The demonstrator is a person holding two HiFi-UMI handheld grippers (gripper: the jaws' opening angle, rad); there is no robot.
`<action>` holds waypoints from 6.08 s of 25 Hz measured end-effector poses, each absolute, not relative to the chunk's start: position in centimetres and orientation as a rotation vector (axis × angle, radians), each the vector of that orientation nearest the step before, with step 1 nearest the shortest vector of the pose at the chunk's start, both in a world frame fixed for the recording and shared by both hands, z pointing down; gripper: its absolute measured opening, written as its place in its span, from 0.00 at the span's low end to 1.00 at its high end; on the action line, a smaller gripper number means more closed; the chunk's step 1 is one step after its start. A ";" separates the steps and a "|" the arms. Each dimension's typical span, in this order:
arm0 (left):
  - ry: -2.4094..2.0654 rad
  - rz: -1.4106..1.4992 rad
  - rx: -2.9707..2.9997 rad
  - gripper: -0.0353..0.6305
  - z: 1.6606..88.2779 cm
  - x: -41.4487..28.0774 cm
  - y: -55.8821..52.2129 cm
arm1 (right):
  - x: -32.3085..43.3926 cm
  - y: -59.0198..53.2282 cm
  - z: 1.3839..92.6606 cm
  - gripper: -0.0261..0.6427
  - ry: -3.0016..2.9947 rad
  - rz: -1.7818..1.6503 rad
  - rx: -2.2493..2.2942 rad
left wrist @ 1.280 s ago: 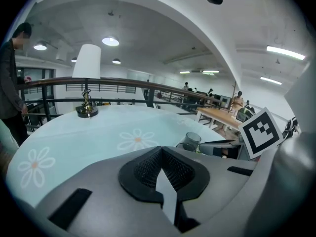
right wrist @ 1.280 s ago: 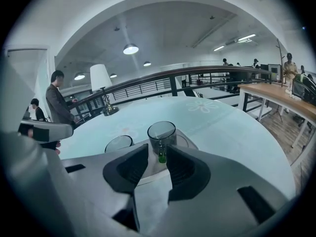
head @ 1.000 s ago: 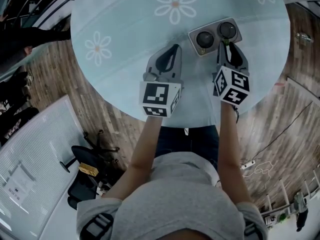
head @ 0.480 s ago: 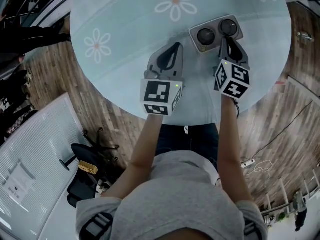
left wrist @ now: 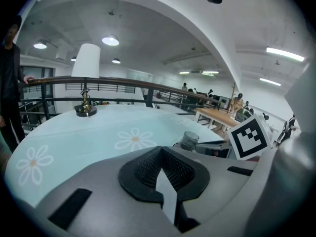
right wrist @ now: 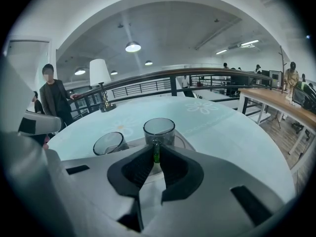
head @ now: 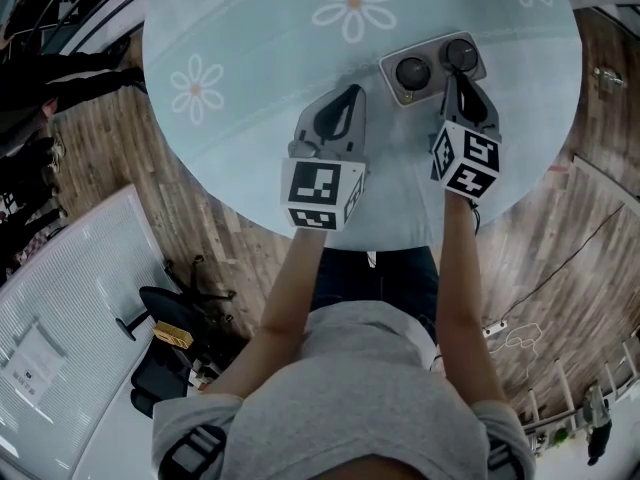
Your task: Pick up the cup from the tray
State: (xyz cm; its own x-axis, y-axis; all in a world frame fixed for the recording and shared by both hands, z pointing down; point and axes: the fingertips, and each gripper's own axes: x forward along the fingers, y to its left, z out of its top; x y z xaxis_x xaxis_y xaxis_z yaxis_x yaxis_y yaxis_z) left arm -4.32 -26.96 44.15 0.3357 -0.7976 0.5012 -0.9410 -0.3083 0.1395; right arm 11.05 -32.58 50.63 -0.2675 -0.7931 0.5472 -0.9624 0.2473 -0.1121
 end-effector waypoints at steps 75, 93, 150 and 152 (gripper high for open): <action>-1.396 0.512 2.332 0.06 43.4 0.3 -23.2 | 17.1 -24.4 52.7 0.11 -1.972 0.679 1.766; -1.354 0.415 2.339 0.06 42.7 1.3 -23.1 | 14.7 -23.0 46.6 0.17 -2.089 0.614 1.848; -1.491 0.667 2.144 0.13 51.8 3.0 -28.1 | 16.2 -22.6 48.4 0.08 -2.107 0.716 1.847; -1.486 0.661 2.152 0.13 51.6 2.9 -28.1 | 16.2 -22.4 48.3 0.06 -2.109 0.720 1.848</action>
